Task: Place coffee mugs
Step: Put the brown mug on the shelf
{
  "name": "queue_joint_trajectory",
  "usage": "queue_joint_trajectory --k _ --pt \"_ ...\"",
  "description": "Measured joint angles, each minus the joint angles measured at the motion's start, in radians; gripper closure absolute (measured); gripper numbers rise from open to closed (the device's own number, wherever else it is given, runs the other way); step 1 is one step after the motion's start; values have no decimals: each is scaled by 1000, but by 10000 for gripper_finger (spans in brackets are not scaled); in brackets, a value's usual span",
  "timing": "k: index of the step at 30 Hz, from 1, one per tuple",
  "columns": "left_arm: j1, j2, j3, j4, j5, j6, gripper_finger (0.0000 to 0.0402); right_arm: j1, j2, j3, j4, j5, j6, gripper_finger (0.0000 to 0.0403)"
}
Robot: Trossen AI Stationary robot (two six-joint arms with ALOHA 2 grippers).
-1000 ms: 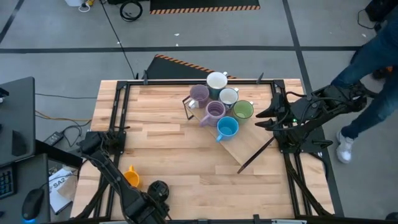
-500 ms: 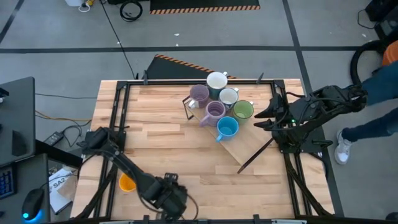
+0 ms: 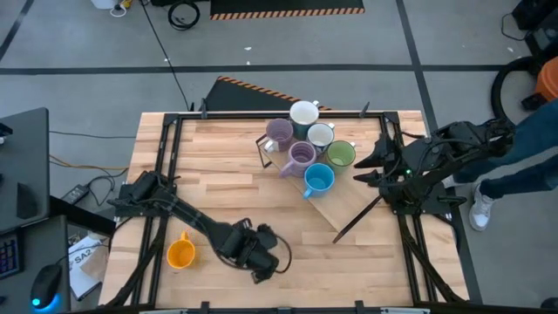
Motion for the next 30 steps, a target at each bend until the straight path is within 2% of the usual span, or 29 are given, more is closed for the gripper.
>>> queue_joint_trajectory --k 4,9,16,20,24,30 --pt "45 0 0 10 -19 -12 292 6 46 -7 46 -27 -33 231" --pt "73 -8 0 31 -21 45 292 32 79 -82 228 -99 -77 231" --pt "75 -23 0 85 -42 92 292 73 105 -160 319 -104 -80 231" --pt "72 -35 0 94 0 117 292 94 114 -168 321 -105 -80 231" --pt "72 -53 0 76 53 60 289 110 115 -169 315 -95 -80 231" --pt "59 -60 0 58 114 16 261 120 115 -169 308 -79 -86 231"
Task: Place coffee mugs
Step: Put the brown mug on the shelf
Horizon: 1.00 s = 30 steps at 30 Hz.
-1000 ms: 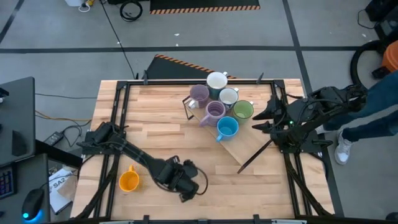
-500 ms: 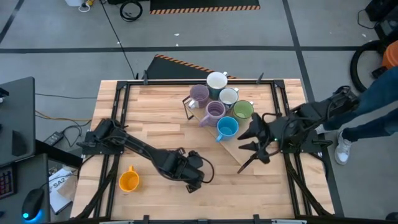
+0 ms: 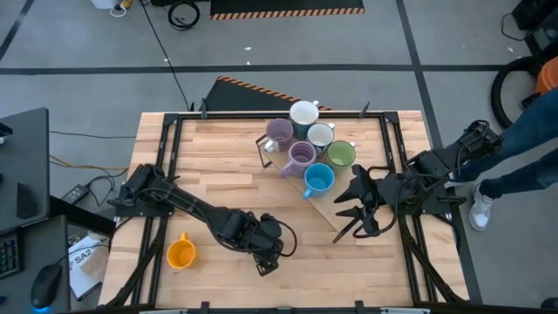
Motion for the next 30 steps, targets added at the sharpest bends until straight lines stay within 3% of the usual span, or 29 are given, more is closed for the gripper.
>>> queue_joint_trajectory --k 5,11,17,22,30 --pt "-17 30 0 -5 -14 78 236 0 -5 0 -18 0 -13 231" --pt "-31 60 0 -97 -46 147 235 0 -15 0 -64 -41 -11 231" --pt "-44 89 1 -98 -65 317 237 0 -16 0 -65 -51 -21 231" --pt "-49 128 0 -97 -87 407 259 0 -18 0 -73 -50 -29 231" --pt "-25 149 0 -52 -63 357 323 0 -19 0 -84 -60 -37 231"
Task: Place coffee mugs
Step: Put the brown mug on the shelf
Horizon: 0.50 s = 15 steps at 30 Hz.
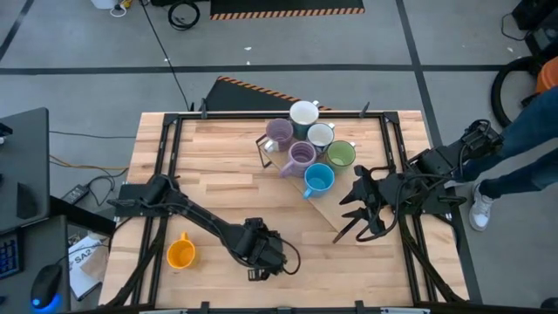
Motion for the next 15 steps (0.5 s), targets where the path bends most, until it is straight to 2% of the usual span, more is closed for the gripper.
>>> queue_joint_trajectory --k 3,7,15 --pt "14 -1 -1 36 16 -20 358 0 0 0 -1 -6 0 231" --pt "27 -2 6 49 47 -79 358 10 0 0 -17 -17 1 231" --pt "63 -3 238 42 82 -103 358 70 -33 -62 -6 -7 36 231"
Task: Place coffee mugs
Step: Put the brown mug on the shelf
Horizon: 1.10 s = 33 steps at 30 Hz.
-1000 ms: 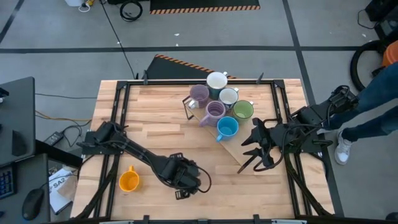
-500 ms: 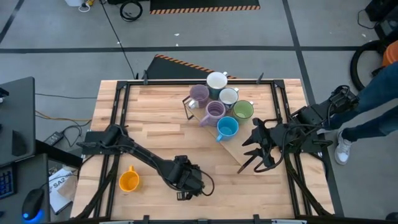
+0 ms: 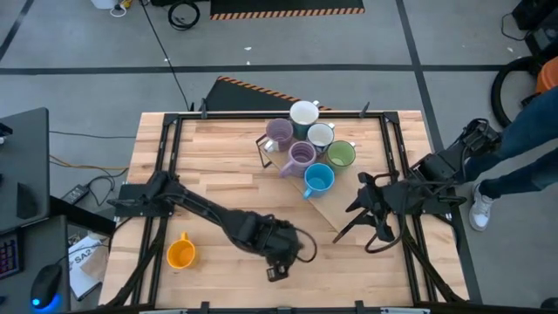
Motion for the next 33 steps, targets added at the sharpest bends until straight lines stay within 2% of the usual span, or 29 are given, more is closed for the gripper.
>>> queue_joint_trajectory --k 5,10,17,27,33 --pt "46 -1 151 0 8 -57 358 17 -34 -72 100 -4 16 231" --pt "87 -3 228 69 -30 -107 358 19 -29 -80 173 4 -4 218" --pt "118 -3 262 128 -73 -127 358 18 -30 -80 195 203 6 191" --pt "117 -3 262 204 -66 -153 358 17 -28 -80 323 234 -58 193" --pt "119 -3 262 271 -77 -187 358 -6 -28 -80 357 235 -72 212"
